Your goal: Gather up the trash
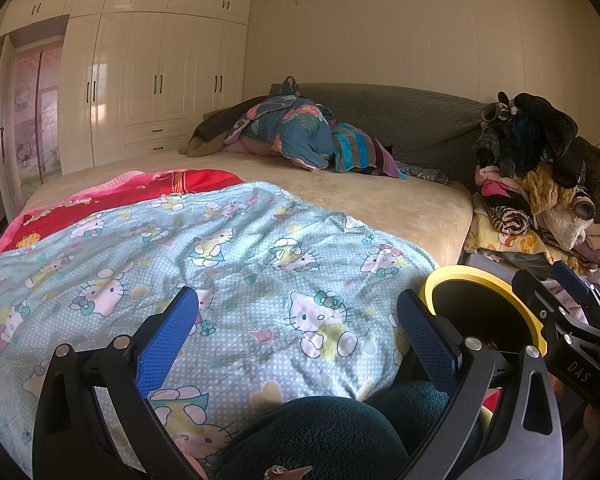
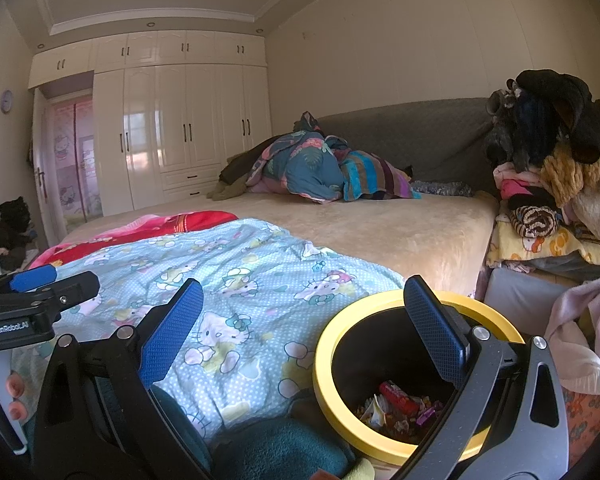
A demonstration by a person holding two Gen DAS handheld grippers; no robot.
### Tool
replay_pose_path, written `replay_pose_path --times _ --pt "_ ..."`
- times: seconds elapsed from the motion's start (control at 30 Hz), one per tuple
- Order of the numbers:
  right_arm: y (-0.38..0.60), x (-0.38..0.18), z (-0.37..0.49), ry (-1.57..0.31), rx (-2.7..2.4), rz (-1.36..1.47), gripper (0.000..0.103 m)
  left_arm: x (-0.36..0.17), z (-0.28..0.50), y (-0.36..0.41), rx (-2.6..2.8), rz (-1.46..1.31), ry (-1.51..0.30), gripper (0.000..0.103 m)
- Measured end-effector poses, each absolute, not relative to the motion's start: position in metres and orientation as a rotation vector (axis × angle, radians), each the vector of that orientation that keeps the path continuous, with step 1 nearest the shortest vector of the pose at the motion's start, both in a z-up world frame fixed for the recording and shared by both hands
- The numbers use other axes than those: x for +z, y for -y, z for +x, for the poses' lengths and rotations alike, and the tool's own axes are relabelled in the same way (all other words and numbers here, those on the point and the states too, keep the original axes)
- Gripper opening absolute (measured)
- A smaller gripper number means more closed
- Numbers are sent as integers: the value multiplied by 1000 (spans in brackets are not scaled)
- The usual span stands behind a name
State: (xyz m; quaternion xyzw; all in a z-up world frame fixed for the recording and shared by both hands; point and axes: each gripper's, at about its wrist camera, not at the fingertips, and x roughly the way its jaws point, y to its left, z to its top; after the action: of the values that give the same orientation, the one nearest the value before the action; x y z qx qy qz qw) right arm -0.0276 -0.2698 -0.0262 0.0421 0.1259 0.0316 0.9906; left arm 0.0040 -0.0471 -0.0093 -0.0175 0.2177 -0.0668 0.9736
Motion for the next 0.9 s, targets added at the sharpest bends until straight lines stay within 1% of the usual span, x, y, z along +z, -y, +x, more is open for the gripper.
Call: replay_pose_path --times 0.33,0.53,0.63,0.73,0.8,0.9 --pt "271 -27 -26 -259 70 86 93 -14 5 43 -118 -47 -460 97" --pt "252 -14 -19 -239 109 65 93 -15 11 20 -54 -125 -485 97" --pt "221 5 -5 -233 188 72 93 -14 16 -13 25 -171 -500 97" --pt "163 21 19 -281 321 77 93 -13 19 -81 207 -218 -500 97" --pt "106 23 40 -374 426 50 93 -18 17 -149 412 -244 -522 97" --pt "5 7 71 -535 545 16 93 -37 9 -239 647 -263 -571 97"
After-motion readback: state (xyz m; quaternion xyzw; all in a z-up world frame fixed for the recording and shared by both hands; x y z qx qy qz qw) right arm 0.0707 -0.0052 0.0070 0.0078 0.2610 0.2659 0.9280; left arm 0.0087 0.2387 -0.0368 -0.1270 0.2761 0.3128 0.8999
